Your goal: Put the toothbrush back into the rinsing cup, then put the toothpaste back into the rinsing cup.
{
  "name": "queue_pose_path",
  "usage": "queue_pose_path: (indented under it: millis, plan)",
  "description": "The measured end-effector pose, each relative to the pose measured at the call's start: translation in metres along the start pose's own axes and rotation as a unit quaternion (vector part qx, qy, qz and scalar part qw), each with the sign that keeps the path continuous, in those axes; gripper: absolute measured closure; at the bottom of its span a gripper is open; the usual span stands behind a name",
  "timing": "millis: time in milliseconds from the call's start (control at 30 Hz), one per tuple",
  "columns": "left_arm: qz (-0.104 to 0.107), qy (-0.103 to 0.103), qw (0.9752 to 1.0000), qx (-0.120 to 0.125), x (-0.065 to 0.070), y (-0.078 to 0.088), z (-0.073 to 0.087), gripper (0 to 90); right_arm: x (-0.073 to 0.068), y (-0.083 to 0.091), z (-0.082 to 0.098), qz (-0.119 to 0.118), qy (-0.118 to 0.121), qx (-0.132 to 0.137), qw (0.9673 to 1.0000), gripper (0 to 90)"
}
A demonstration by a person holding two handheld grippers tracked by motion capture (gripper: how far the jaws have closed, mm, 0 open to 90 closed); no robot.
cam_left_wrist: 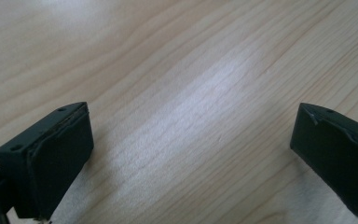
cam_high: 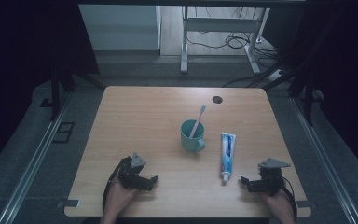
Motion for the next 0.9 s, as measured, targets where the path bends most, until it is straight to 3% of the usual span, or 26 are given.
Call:
queue_pose_path:
  millis: [233, 367, 433, 733, 900]
  plan:
    - [-0.001, 0.001, 1.0, 0.0, 0.0, 0.0, 0.0, 0.0, 0.0, 0.002, 0.0, 0.0, 0.0, 0.007, 1.0, 5.0]
    - [-0.004, 0.004, 1.0, 0.0, -0.001, 0.0, 0.0, 0.0, 0.001, 0.005, -0.001, -0.002, 0.001, 0.001, 1.0, 14.4]
    - [-0.005, 0.005, 1.0, 0.0, -0.001, 0.0, 0.0, 0.0, 0.0, 0.007, -0.001, -0.01, -0.001, -0.003, 0.9999, 15.0]
    - [-0.007, 0.009, 0.9999, 0.0, -0.001, 0.0, 0.0, 0.0, 0.003, 0.018, -0.015, -0.034, -0.034, 0.022, 0.9986, 19.0]
    - [-0.008, 0.011, 0.9999, 0.001, -0.001, -0.001, 0.0, 0.0, 0.005, 0.021, -0.015, -0.046, -0.049, 0.02, 0.9976, 23.5]
Point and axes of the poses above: each handheld gripper's, and its own axes: y roughly backward along the jaws, z roughly out of its underside, x roughly to its right, the point moved 8 cm from there along -y, roughly forward along the jaws, and after that the axes turned 3 degrees about z, right-handed, at the moved point
